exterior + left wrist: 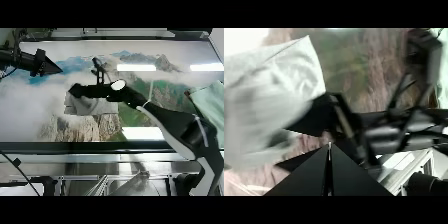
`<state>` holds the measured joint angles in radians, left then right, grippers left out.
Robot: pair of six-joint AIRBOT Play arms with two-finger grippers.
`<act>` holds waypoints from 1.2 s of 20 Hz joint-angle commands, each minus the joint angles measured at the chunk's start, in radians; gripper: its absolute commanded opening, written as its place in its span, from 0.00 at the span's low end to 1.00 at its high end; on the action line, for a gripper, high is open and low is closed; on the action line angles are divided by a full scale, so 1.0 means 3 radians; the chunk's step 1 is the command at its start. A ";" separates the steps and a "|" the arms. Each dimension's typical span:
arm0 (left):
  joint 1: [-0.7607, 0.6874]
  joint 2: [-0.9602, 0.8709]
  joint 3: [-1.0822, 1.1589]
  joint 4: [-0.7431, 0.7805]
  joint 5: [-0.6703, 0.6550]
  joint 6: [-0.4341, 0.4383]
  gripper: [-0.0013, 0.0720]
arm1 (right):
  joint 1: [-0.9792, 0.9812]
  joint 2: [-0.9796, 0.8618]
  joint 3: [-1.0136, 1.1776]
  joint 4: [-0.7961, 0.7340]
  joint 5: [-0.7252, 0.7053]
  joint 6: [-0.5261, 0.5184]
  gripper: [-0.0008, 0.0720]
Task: Fold the shirts.
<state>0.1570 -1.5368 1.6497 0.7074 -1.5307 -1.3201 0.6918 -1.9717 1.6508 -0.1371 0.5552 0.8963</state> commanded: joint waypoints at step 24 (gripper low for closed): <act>0.0108 0.0220 -0.0608 -0.0005 0.0017 0.0361 0.03 | -0.1336 -0.0395 0.0272 -0.1921 0.1869 0.1789 0.97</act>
<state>0.1902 -1.4715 1.4677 0.7055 -1.5261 -1.2213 0.2691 -2.0357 1.7313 -0.7589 1.1320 1.4479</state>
